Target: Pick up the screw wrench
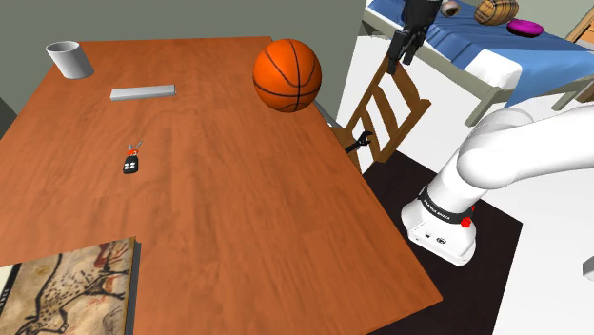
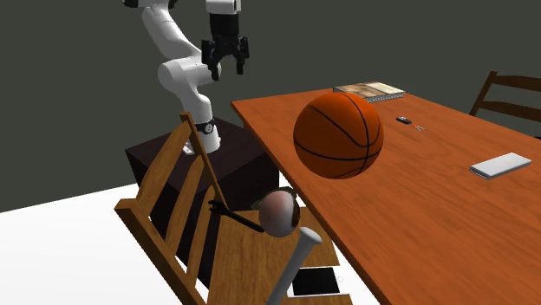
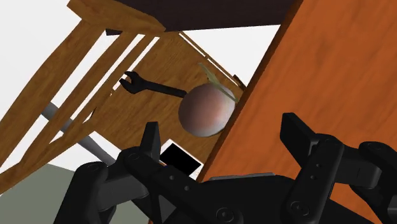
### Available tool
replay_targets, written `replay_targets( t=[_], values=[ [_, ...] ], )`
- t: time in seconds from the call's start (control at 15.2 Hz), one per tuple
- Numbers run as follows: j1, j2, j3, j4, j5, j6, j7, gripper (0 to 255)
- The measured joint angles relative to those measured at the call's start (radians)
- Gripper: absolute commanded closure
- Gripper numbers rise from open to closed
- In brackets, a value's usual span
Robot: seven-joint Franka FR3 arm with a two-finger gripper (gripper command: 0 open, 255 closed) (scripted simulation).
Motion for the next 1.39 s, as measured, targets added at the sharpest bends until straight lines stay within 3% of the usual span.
replay_targets(
  t=[0.33,0.92,1.12,1.39],
  values=[
    [0.001,0.022,-0.135,-0.11,-0.059,0.128,-0.189,0],
    [0.048,0.268,-0.416,-0.167,-0.127,0.411,-0.562,0],
    [0.093,0.384,-0.512,-0.154,-0.105,0.499,-0.702,0],
    [0.195,0.599,-0.654,-0.117,0.01,0.633,-0.94,0]
  ],
)
